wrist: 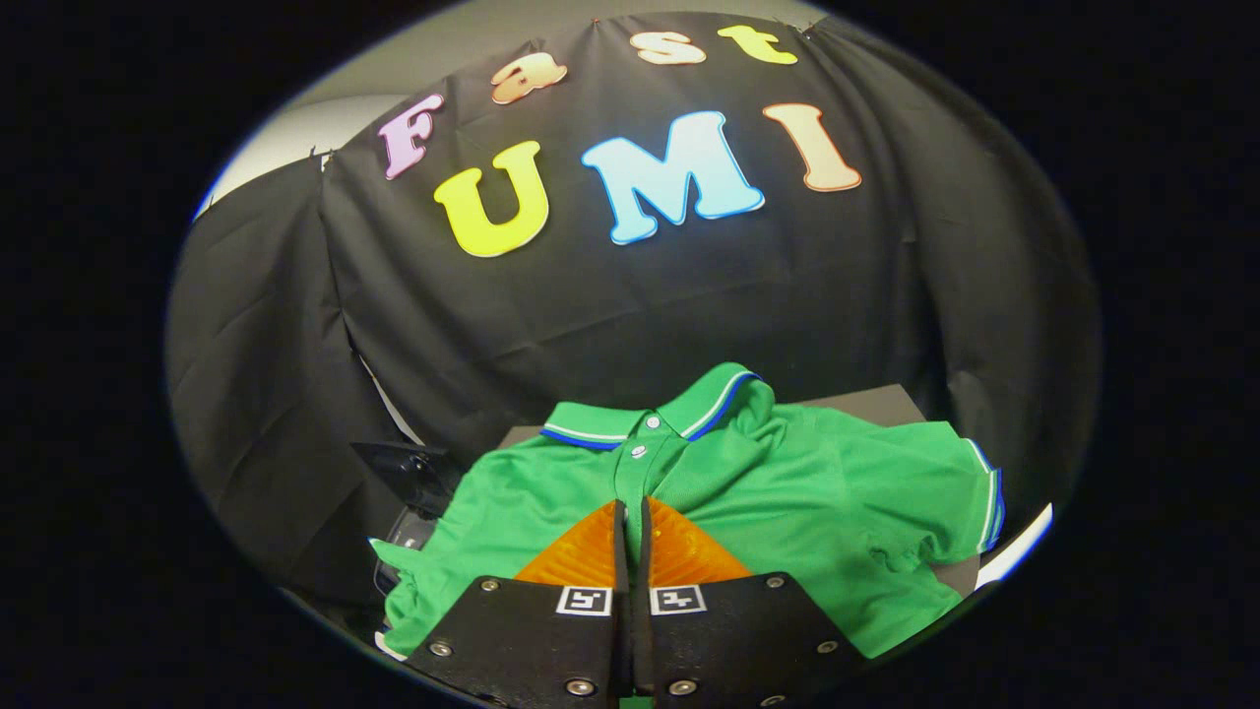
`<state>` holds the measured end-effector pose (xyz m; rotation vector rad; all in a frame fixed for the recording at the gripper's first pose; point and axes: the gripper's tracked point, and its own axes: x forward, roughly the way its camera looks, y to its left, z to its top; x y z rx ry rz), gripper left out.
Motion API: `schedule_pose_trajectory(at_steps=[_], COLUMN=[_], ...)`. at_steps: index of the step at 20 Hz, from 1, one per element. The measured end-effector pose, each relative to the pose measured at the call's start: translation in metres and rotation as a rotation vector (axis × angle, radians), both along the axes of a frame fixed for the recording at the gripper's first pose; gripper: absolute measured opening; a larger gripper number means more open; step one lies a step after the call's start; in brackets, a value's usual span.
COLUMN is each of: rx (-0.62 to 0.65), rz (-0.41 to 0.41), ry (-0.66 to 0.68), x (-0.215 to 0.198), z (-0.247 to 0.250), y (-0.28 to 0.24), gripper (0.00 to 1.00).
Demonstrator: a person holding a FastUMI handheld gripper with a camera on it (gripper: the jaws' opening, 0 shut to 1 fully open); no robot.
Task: Put the clothes into the washing machine and then close the washing machine lid.
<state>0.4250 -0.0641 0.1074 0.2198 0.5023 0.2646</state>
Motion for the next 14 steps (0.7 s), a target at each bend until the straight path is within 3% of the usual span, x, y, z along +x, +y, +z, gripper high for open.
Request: schedule_pose_trajectory(at_steps=[14], rx=[0.185], rz=[0.016], ry=[-0.115], x=[-0.017], z=[0.080], y=[0.119], gripper=[0.00])
